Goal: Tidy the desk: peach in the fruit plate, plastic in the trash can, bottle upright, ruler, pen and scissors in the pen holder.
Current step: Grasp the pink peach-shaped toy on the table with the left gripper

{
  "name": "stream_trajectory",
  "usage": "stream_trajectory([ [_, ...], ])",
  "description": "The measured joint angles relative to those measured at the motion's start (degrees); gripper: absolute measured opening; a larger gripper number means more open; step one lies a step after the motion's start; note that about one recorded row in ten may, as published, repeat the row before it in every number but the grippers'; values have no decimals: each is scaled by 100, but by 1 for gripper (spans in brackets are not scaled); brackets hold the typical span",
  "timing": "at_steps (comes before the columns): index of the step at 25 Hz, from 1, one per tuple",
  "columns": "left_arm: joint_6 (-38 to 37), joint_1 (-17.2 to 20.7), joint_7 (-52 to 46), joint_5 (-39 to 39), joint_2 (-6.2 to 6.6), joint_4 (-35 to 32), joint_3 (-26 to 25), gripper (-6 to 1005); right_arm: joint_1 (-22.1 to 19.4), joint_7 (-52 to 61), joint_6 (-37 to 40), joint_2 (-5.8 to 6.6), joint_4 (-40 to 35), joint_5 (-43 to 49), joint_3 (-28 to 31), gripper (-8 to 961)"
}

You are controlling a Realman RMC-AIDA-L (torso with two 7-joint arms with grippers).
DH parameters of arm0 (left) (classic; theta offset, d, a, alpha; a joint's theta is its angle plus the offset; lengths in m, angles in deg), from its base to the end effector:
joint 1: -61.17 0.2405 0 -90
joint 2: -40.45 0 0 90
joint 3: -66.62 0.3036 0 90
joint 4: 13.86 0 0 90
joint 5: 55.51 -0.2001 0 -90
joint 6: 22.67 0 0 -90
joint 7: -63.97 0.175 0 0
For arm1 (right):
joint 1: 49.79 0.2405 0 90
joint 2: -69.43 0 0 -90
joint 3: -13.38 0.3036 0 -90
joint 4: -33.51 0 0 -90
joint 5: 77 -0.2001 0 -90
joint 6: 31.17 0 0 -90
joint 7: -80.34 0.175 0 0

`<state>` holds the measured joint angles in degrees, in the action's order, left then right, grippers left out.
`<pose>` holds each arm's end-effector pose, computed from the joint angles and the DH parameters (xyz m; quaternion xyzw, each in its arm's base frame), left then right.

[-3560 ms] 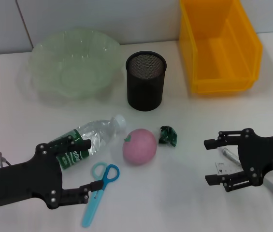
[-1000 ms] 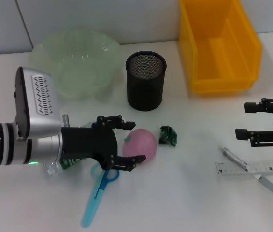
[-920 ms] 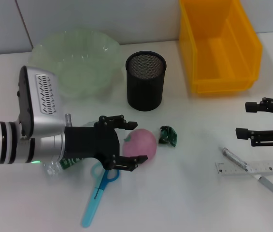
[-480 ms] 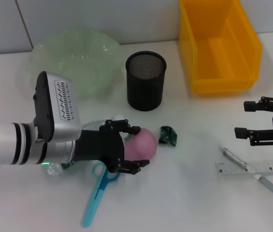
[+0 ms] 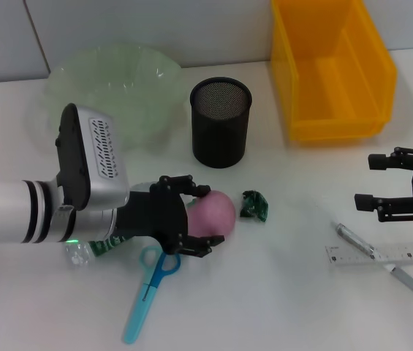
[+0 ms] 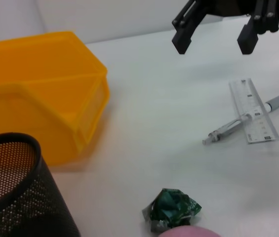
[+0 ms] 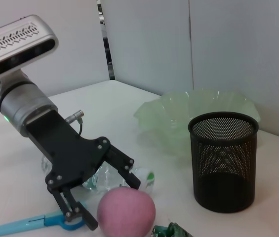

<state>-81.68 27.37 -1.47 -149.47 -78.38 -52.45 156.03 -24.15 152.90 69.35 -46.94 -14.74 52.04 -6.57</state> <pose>-0.2346 0.3669 -0.1479 -0.9891 0.0316 -0.0871 0.1146 0.3405 0.3230 0.0240 -0.9420 0.1895 0.1827 0.2080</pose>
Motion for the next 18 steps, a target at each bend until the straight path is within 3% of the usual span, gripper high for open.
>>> stream_trajectory([
  [11,154,-167,70,10,-26,183,77,818,22,-26,3,2,-9,-20,0,831],
  [18,172,-182,74,19,-27,150,138,650,37,-30,3,-2,-9,-20,-8,831],
])
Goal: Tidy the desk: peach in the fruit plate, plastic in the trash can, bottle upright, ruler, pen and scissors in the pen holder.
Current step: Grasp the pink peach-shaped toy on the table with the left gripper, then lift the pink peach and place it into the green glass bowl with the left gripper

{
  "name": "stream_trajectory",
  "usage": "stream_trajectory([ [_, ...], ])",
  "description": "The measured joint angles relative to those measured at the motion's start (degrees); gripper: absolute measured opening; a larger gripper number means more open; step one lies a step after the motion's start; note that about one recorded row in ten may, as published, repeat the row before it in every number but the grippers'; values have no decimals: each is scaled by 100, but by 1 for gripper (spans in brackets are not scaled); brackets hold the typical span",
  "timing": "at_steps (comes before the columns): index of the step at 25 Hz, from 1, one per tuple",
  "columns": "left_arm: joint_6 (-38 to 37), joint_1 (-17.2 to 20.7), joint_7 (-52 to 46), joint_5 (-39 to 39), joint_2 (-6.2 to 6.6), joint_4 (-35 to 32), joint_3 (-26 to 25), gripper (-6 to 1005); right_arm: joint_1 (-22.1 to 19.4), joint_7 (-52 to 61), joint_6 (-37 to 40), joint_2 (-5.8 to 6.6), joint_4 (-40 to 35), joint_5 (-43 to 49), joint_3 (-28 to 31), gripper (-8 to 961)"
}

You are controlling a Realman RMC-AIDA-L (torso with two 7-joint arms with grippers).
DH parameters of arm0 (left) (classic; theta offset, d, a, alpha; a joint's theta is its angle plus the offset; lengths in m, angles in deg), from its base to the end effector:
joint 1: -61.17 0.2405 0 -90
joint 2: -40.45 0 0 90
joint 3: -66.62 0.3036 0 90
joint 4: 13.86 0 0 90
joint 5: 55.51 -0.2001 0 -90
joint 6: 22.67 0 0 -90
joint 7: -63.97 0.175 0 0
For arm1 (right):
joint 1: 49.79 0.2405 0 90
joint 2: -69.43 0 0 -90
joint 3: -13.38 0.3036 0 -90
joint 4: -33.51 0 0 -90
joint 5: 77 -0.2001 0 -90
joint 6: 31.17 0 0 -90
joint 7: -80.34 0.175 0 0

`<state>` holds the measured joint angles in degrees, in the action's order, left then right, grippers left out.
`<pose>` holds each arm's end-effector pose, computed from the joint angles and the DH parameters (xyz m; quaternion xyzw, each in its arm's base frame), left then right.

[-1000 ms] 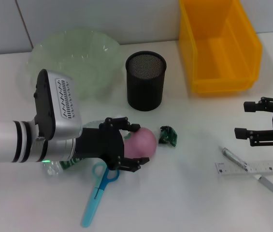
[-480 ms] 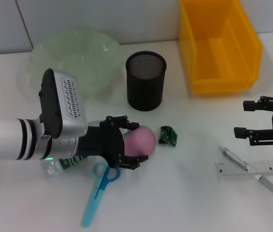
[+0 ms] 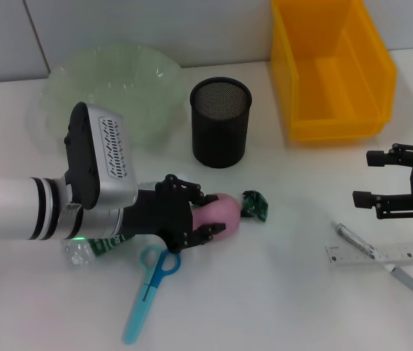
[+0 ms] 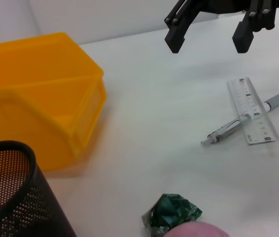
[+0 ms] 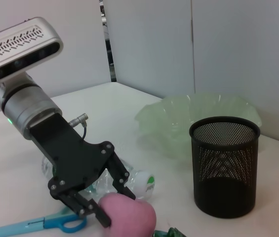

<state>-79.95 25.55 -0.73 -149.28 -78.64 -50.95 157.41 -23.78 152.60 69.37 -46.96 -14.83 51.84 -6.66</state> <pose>-0.2300 0.3714 -0.1546 -0.9896 0.0452 -0.0760 0.1133 0.3378 0.3255 0.0243 -0.9431 0.1827 0.1837 0.2084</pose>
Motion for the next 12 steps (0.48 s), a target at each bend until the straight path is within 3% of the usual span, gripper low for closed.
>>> stream_trajectory([
  [9,-10,2,1,80,0,-24,-1,402,25,-1,43,-16,-59,0,8,831],
  [12,-109,170,2,195,3,-311,-1,353,25,-3,44,-16,-60,-31,7,831],
])
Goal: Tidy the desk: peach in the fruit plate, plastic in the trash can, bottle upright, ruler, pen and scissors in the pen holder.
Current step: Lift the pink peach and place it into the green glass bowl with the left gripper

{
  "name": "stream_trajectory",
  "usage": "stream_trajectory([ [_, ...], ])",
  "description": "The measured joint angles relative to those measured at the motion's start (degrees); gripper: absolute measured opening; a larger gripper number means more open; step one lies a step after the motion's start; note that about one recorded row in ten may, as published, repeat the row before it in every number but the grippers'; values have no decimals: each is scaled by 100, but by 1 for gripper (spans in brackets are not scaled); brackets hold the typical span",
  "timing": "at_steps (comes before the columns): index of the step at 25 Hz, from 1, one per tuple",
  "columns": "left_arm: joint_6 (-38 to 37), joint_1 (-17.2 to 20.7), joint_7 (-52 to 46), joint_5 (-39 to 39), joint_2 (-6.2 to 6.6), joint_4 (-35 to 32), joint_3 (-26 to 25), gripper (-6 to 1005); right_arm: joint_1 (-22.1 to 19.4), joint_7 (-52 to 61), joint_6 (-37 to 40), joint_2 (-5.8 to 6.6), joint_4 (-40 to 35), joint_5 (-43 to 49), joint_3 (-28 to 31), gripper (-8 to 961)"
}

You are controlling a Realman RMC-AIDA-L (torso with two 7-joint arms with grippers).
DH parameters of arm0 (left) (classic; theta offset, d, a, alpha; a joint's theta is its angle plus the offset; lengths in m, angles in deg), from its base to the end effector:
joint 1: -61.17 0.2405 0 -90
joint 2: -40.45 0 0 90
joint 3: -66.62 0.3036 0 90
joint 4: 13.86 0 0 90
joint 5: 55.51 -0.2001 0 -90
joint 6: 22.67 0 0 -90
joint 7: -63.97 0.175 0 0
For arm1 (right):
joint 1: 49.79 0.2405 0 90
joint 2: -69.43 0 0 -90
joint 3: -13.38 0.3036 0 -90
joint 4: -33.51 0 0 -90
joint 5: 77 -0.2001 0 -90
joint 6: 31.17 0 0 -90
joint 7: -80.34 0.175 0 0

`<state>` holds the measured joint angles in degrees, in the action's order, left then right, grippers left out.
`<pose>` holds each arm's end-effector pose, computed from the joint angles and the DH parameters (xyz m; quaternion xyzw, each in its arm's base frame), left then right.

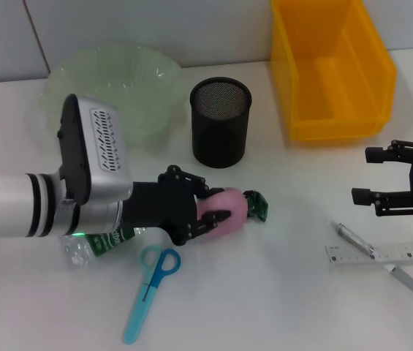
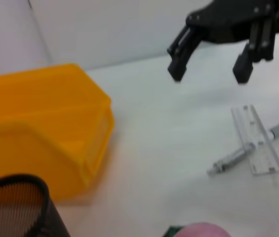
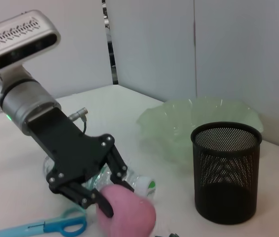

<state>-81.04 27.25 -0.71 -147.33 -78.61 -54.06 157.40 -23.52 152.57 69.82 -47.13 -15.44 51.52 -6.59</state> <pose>-0.2211 0.3689 -0.1491 -0.9864 0.0474 -0.1019 0.1195 0.3343 0.3270 0.0253 -0.9437 0.1762 0.1865 0.2089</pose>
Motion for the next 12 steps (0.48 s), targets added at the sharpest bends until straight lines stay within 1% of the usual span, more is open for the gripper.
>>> stream_trajectory([
  [1,0,0,0,0,0,0,0,344,-4,-1,0,0,0,-12,-1,831],
  [2,-33,118,-1,47,10,-193,0,334,-9,-3,1,0,-2,-21,-1,831],
  [4,-33,118,-1,47,10,-193,0,320,-11,-5,4,1,-7,-30,-4,831],
  [5,-226,446,-51,116,30,-791,-27,313,-15,-5,8,1,-12,-30,-6,831],
  [6,-226,446,-51,116,30,-791,-27,305,-15,-5,8,1,-12,-30,-6,831],
  [7,-301,667,-62,139,38,-1183,-63,298,-19,-5,9,1,-14,-32,-6,831],
  [8,-301,667,-62,139,38,-1183,-63,291,-28,-7,16,2,-19,-45,0,831],
  [9,-302,826,-53,153,46,-1434,-103,284,-30,-8,21,2,-19,-56,-1,830],
  [10,-302,826,-53,153,46,-1434,-103,276,-30,-8,21,2,-19,-56,-1,830],
  [11,-249,1074,10,161,51,-1826,-416,269,-35,-11,25,1,-19,-73,-2,830],
  [12,-251,1119,75,165,51,-1922,-683,261,-38,-14,29,1,-19,-82,-5,830],
])
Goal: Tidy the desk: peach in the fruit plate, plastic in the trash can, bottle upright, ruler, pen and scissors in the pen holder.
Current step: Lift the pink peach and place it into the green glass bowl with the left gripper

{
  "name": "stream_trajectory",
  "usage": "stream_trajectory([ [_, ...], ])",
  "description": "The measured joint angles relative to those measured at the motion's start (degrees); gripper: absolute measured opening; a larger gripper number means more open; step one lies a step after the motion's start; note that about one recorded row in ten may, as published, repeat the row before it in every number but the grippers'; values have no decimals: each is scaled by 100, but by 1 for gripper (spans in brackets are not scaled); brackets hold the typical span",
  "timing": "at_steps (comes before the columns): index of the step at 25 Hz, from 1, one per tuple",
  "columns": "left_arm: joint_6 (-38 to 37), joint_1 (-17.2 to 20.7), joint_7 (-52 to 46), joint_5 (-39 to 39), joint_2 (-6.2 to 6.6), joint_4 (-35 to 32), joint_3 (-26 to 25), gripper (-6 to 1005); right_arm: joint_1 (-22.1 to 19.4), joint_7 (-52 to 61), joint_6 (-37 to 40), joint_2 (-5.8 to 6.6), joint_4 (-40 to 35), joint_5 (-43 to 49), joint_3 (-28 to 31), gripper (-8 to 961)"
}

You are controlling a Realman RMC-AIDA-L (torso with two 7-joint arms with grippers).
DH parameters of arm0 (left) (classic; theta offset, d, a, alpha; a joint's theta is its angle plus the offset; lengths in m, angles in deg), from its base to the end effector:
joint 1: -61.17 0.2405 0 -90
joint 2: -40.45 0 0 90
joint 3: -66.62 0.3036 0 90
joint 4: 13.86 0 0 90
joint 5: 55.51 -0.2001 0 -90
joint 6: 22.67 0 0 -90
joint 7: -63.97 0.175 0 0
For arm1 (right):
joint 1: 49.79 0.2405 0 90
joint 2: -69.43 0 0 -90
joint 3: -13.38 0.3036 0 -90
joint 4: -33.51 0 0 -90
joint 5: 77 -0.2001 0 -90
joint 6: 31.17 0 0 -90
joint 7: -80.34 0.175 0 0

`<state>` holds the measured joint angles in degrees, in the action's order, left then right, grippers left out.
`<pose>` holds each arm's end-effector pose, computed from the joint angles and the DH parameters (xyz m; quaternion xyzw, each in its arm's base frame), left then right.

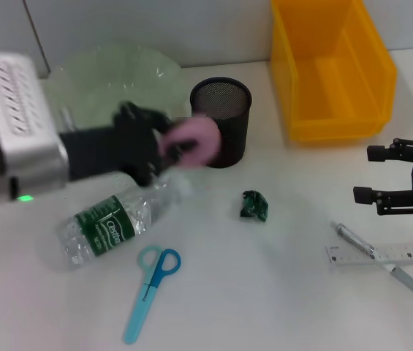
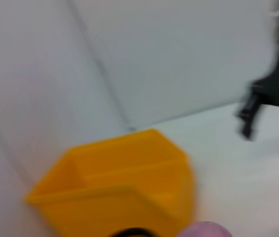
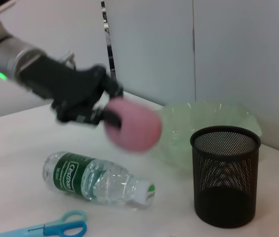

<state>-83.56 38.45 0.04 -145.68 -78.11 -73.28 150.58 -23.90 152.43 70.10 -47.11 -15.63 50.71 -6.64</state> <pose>-0.2077 0.3689 -0.0851 -0.9568 0.0805 -0.1679 0.2232 0.3342 0.3256 0.0270 -0.9425 0.1742 0.1909 0.2118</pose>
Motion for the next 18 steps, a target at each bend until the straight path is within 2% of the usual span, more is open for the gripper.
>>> stream_trajectory([
  [2,0,0,0,0,0,0,0,246,-3,-5,12,0,0,-7,-2,830],
  [4,-20,-18,595,296,0,44,-732,238,1,-7,39,0,0,-16,-2,830],
  [6,-20,-18,595,296,0,44,-732,237,25,-8,72,0,1,-45,-2,830],
  [7,-9,-90,850,477,4,184,-935,237,25,-8,72,0,1,-45,-2,830],
  [8,3,-430,1304,671,18,673,-1435,237,30,-8,82,0,-15,-47,-2,830],
  [11,6,-643,1562,675,18,1008,-1726,237,44,12,154,-15,-72,-77,-10,830],
  [12,78,-867,1821,681,15,1374,-1924,238,44,12,154,-15,-72,-77,-10,830],
  [16,304,-1281,2310,685,9,2128,-2491,244,51,41,225,-17,-104,-104,-11,830],
  [18,332,-1337,2402,687,10,2237,-2590,249,55,43,228,-18,-104,-104,-11,830],
])
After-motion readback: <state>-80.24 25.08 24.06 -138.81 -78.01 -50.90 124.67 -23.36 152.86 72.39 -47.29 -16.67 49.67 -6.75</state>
